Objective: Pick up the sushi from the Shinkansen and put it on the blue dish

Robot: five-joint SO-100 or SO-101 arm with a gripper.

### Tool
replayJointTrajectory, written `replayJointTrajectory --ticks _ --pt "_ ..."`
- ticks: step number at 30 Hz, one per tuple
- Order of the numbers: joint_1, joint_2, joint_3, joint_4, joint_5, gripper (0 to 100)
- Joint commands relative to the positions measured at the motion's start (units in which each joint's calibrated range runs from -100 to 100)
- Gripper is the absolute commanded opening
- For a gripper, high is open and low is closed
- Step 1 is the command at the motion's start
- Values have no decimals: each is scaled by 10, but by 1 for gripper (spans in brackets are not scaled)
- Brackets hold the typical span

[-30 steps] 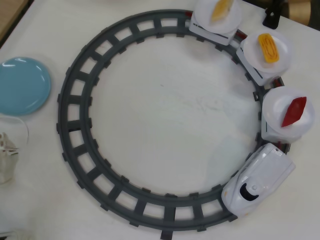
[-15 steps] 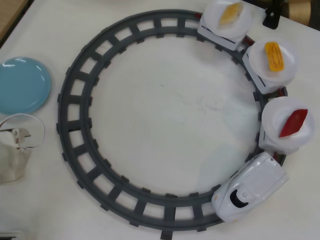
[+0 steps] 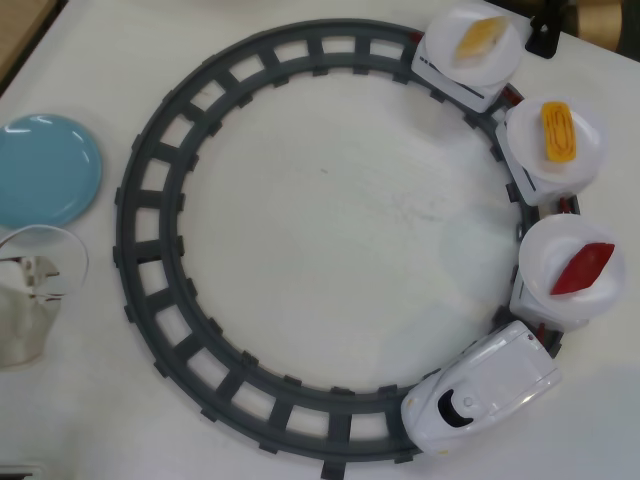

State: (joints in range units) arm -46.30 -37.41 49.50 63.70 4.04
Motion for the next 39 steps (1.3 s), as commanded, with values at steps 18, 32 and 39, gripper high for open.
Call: replayJointTrajectory --ticks 18,32,39 --pt "83 -3 -140 96 0 12" --pt "114 -2 -132 96 -4 12" --pt "114 -2 -122 101 0 26"
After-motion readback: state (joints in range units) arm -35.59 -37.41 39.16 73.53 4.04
